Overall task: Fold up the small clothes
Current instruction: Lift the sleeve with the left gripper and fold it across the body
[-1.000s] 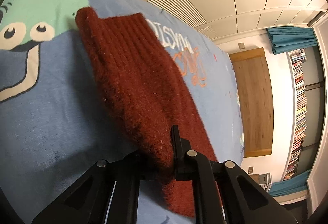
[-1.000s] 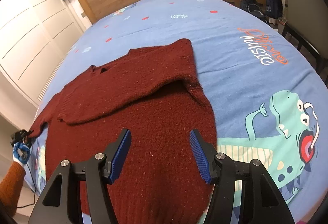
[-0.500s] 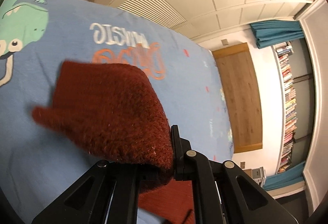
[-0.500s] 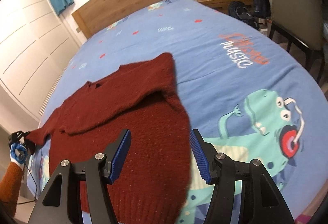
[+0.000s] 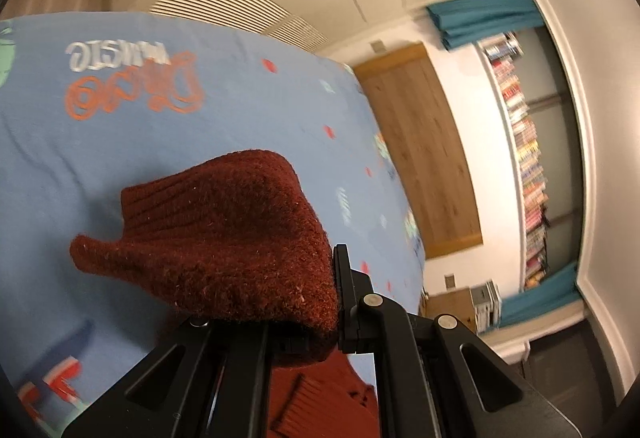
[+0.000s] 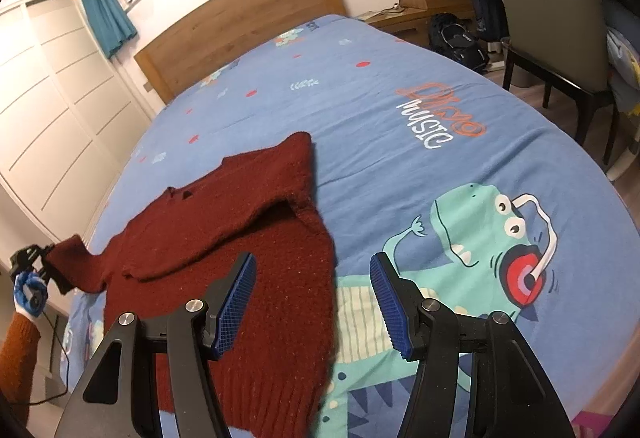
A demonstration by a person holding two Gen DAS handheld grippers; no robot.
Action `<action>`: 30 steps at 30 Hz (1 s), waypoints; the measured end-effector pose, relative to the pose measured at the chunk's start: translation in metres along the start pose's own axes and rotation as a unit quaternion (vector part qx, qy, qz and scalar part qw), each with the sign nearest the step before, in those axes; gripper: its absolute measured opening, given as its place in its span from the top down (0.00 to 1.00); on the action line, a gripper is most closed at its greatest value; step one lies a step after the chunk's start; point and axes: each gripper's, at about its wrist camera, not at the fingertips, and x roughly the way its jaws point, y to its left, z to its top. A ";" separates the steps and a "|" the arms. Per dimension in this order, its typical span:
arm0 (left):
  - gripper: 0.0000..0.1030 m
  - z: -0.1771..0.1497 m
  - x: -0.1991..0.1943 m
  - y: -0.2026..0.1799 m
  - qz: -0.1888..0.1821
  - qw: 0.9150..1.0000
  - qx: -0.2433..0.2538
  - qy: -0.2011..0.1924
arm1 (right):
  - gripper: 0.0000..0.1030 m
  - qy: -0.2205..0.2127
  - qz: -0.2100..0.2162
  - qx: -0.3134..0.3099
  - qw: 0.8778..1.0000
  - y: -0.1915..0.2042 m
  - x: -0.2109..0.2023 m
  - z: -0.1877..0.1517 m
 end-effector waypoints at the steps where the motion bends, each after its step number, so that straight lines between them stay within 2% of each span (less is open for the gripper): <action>1: 0.94 -0.005 0.005 -0.009 -0.004 1.000 0.009 0.006 | 0.41 -0.002 0.000 0.002 1.000 -0.002 -0.002 -0.001; 8: 0.94 -0.051 0.044 -0.080 -0.036 0.995 0.070 0.064 | 0.41 -0.008 -0.002 0.026 1.000 -0.024 -0.013 -0.009; 13: 0.94 -0.098 0.077 -0.125 -0.064 0.986 0.102 0.112 | 0.41 -0.013 -0.008 0.044 0.999 -0.042 -0.021 -0.015; 17: 0.94 -0.145 0.100 -0.155 -0.074 0.976 0.131 0.156 | 0.41 -0.011 -0.012 0.058 0.998 -0.056 -0.024 -0.022; 20: 0.94 -0.184 0.120 -0.170 -0.070 0.965 0.160 0.194 | 0.41 -0.009 -0.016 0.068 0.998 -0.065 -0.024 -0.028; 23: 0.94 -0.231 0.139 -0.177 -0.050 0.953 0.186 0.234 | 0.41 -0.006 -0.017 0.076 0.997 -0.073 -0.022 -0.033; 27: 0.94 -0.288 0.160 -0.164 -0.005 0.933 0.225 0.280 | 0.41 0.002 -0.017 0.085 0.996 -0.080 -0.018 -0.040; 30: 0.94 -0.319 0.176 -0.144 0.042 0.915 0.253 0.311 | 0.41 0.007 -0.017 0.090 0.996 -0.085 -0.015 -0.045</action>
